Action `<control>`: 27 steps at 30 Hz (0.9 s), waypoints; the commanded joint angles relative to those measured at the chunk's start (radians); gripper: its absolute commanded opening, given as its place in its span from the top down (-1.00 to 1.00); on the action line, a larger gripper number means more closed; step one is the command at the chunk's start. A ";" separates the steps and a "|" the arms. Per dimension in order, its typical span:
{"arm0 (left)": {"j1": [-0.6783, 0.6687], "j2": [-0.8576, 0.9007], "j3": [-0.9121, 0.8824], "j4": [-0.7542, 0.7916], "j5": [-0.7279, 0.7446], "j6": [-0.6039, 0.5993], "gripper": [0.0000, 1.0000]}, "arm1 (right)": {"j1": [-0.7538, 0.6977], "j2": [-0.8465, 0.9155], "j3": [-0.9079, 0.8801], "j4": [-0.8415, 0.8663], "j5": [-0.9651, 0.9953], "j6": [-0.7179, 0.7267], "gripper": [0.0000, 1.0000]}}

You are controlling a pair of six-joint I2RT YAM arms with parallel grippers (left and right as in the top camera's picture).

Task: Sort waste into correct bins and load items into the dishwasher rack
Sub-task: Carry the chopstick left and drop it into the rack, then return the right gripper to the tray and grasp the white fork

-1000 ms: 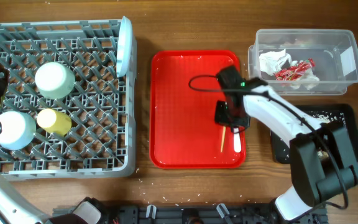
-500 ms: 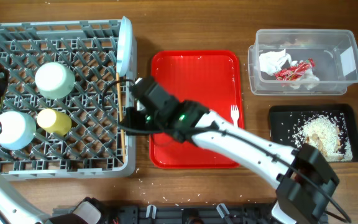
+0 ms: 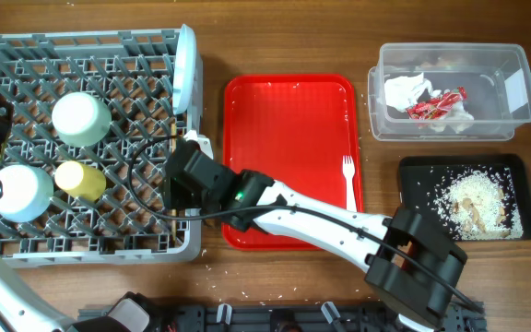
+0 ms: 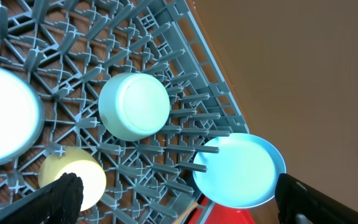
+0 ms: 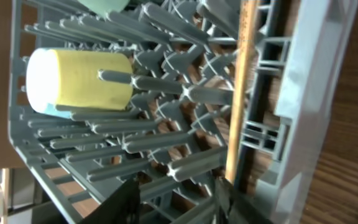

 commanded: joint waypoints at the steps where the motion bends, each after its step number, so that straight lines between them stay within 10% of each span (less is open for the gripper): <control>1: 0.004 0.000 -0.001 0.000 -0.003 -0.009 -1.00 | 0.000 -0.007 0.012 -0.007 0.016 -0.112 0.14; 7: 0.004 0.000 -0.001 0.000 -0.003 -0.009 -1.00 | -0.081 -0.280 0.053 -0.309 0.254 -0.227 0.05; 14: 0.004 0.000 -0.001 0.000 -0.003 -0.010 -1.00 | -0.536 -0.447 0.008 -0.904 0.389 -0.226 -0.22; 17: 0.004 0.000 -0.001 0.000 -0.003 -0.009 -1.00 | -0.596 -0.391 -0.111 -0.875 0.374 -0.275 -0.31; 21: 0.004 0.000 -0.001 0.000 -0.003 -0.009 -1.00 | -0.596 -0.268 -0.218 -0.753 0.218 -0.383 0.28; 27: 0.004 0.000 -0.001 0.000 -0.003 -0.009 -1.00 | -0.598 -0.057 -0.235 -0.700 0.253 -0.407 0.09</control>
